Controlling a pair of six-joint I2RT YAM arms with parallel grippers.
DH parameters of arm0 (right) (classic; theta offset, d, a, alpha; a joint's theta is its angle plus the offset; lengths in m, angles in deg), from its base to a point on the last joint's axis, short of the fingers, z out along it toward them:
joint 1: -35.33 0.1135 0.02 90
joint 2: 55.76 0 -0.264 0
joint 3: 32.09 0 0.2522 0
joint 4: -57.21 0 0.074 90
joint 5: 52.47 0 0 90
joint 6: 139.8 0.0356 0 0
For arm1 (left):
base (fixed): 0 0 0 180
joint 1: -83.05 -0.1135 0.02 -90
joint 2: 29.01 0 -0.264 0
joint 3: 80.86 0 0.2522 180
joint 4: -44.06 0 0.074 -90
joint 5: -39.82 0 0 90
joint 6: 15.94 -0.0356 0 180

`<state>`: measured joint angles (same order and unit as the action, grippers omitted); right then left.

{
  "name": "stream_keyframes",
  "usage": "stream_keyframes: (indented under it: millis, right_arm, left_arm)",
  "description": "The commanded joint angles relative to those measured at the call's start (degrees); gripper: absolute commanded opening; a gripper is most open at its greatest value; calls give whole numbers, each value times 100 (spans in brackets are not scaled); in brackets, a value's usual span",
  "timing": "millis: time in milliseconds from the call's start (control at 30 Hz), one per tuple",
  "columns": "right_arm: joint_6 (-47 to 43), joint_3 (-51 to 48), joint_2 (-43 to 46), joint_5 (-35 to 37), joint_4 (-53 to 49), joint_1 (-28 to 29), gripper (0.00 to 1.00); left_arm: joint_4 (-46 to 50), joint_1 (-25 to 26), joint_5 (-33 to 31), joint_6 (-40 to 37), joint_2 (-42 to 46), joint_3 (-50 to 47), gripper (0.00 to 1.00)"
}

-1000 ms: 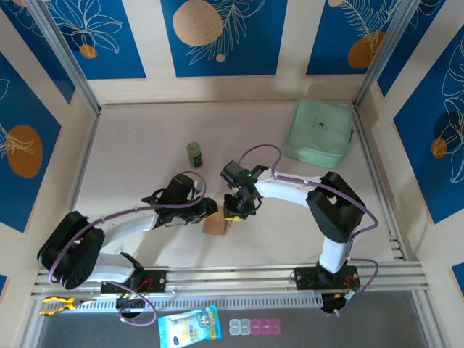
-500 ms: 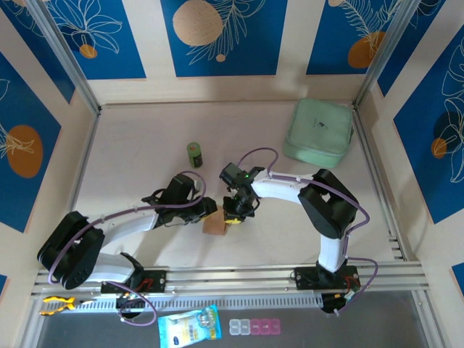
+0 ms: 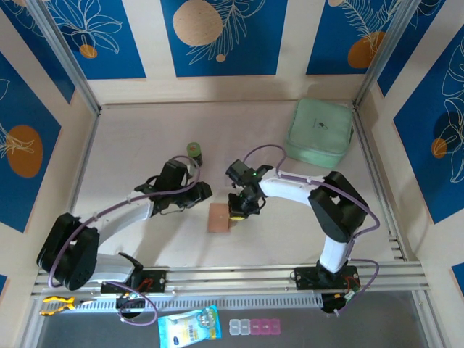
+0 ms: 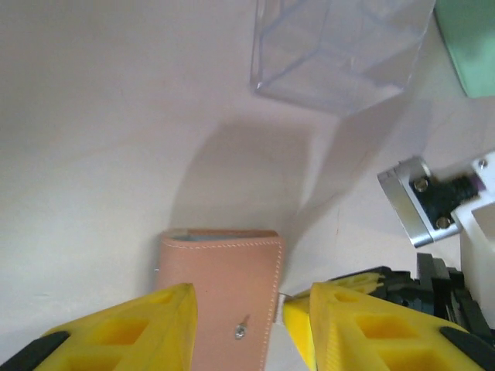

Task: Take the credit cards out of the card holder

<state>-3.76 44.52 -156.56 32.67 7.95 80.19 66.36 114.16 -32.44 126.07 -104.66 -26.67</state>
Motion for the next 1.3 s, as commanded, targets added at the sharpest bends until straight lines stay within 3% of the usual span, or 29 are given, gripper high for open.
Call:
stream_keyframes:
  millis: [0, 333, 667, 1267]
  right_arm:
    - [-332, -221, 380, 13, -211, -146, 7]
    - [-1255, -326, 996, 68, -667, -502, 7]
    - [-2282, -87, 1302, -269, -1082, -456, 7]
    - [-2136, 1050, 537, -325, -1135, 271, 7]
  left_arm:
    - [555, -69, -217, -527, 188, 260, 44]
    - [191, -149, -58, -323, 28, 211, 43]
    - [-18, -167, 171, -254, -59, 228, 44]
    - [157, -190, 287, -190, 77, 80, 45]
